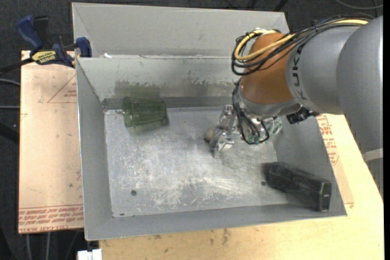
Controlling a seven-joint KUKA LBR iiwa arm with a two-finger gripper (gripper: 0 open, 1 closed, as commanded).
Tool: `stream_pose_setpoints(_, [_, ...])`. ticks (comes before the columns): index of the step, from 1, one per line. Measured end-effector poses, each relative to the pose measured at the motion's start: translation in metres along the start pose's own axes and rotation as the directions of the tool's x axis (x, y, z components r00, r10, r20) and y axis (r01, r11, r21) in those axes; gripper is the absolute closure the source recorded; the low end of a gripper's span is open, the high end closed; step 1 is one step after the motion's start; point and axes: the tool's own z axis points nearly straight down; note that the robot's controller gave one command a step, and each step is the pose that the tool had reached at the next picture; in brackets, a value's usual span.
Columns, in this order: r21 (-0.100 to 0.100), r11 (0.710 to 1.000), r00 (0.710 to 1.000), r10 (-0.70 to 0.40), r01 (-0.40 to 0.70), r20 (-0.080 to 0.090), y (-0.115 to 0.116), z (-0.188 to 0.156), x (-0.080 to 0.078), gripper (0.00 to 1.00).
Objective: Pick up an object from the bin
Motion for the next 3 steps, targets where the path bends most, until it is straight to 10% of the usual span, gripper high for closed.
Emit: stream_pose_setpoints(3, [-0.003, 1.0, 1.0, 0.0, 0.0, 0.0, 0.001, -0.043, 0.002, 1.0])
